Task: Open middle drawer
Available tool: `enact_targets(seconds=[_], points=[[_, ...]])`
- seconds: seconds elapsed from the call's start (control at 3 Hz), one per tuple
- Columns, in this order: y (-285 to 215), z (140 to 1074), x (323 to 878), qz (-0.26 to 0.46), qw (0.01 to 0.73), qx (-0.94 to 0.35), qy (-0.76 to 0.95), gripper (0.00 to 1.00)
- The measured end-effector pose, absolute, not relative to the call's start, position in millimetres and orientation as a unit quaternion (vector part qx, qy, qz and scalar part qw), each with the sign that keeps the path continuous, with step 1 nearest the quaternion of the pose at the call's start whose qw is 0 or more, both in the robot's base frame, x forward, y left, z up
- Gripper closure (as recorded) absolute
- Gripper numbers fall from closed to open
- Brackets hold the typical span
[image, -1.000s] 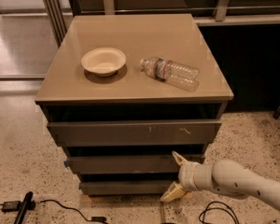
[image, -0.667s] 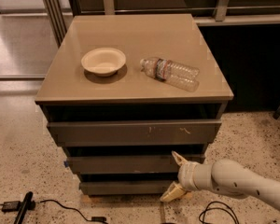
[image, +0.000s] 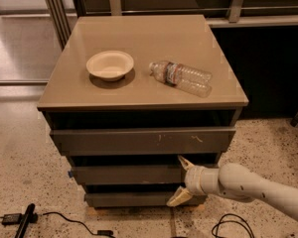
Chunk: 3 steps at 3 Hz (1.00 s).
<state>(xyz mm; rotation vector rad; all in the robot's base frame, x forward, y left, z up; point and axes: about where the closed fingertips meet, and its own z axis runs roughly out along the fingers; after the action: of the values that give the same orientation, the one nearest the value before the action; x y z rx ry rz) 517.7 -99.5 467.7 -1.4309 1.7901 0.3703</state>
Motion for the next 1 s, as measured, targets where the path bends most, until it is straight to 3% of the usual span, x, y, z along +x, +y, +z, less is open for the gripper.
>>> enact_targets(seconds=[1.0], points=[[-108.5, 442.2, 552.4, 0.164, 0.412, -0.594, 0.671, 0.00]])
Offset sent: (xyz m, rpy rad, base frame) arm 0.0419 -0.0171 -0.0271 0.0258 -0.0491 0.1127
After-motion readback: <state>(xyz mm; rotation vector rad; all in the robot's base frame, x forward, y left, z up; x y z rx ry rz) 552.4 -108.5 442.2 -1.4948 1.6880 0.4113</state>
